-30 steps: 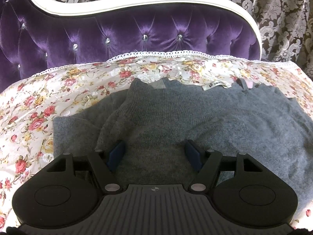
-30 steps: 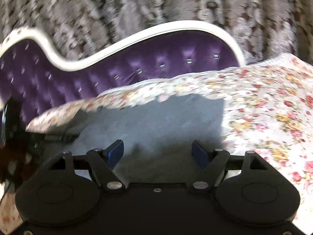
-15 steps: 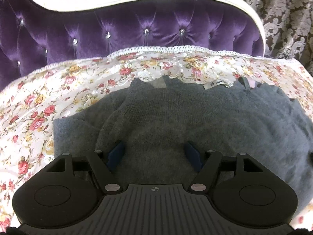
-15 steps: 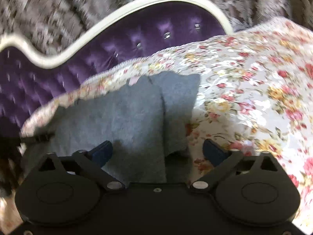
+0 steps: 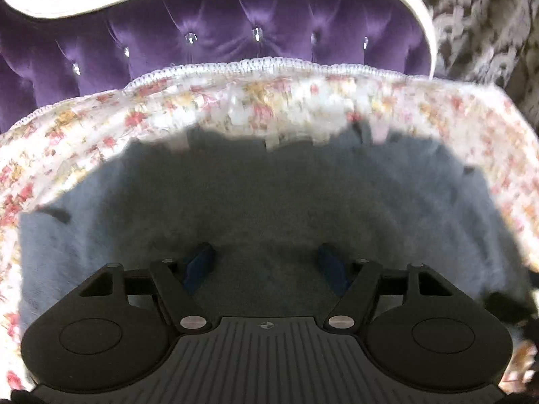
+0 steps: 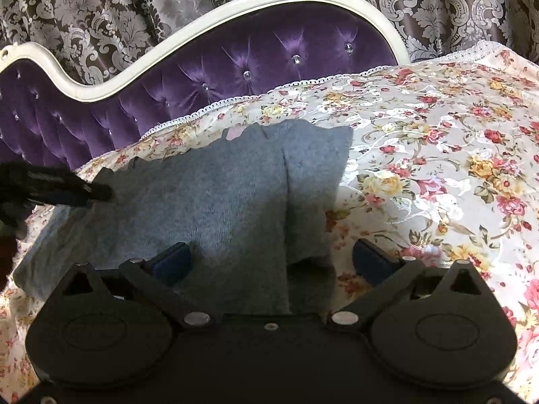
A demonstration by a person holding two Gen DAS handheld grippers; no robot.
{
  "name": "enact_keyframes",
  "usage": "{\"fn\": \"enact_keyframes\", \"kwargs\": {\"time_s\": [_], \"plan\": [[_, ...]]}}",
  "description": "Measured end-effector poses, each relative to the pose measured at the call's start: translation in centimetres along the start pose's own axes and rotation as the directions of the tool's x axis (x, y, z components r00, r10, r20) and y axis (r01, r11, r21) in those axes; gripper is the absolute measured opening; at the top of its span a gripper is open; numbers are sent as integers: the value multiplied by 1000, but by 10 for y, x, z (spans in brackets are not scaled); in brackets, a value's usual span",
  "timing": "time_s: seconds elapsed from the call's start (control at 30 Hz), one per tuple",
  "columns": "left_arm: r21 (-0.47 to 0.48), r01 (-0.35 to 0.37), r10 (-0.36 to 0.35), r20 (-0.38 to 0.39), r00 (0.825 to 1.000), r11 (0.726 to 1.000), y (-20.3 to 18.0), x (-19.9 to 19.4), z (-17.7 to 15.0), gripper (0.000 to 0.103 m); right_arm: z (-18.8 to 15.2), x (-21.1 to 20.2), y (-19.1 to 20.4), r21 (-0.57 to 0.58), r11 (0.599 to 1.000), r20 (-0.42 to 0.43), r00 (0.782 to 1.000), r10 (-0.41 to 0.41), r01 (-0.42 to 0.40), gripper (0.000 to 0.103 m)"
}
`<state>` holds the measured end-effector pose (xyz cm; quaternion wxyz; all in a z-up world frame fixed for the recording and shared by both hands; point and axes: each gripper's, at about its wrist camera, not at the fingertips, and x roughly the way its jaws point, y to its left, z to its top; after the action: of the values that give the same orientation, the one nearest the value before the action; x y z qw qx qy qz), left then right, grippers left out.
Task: Fold small clothes
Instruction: 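Smooth the flipped sweater flat with both open tools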
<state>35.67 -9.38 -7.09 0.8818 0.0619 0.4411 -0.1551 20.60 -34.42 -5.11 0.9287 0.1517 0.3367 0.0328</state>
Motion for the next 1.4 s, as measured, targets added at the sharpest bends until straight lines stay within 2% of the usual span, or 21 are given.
{"fn": "enact_keyframes", "kwargs": {"time_s": [0.07,0.27,0.4,0.53,0.7,0.83,1.07,1.4], "plan": [[5,-13,13,13,1000,1000,-3,3,-3,77,0,0,-2,3,1000,2,1000,11,-11,103],[-1,-1,1,-17,1000,1000,0,4,2,77,4,2,-3,8,1000,-3,1000,27,-27,103],[-45,-7,6,-17,1000,999,0,-10,3,70,5,4,-3,-2,1000,-7,1000,23,-23,103],[-54,34,-34,7,999,998,-4,-33,-17,69,6,2,-7,21,999,-6,999,46,-46,103],[0,0,0,33,999,1000,-8,-42,-48,70,8,0,-16,75,993,-1,996,91,-91,103],[16,-1,0,22,1000,1000,-11,-36,-49,73,9,-1,-24,121,985,4,992,124,-123,103],[-14,19,-19,-16,1000,1000,-9,-27,-45,76,10,-3,-47,271,933,38,972,233,-235,103],[-16,30,-30,-41,999,999,-7,-25,-42,77,15,2,-47,328,887,2,939,343,-325,103]]}}
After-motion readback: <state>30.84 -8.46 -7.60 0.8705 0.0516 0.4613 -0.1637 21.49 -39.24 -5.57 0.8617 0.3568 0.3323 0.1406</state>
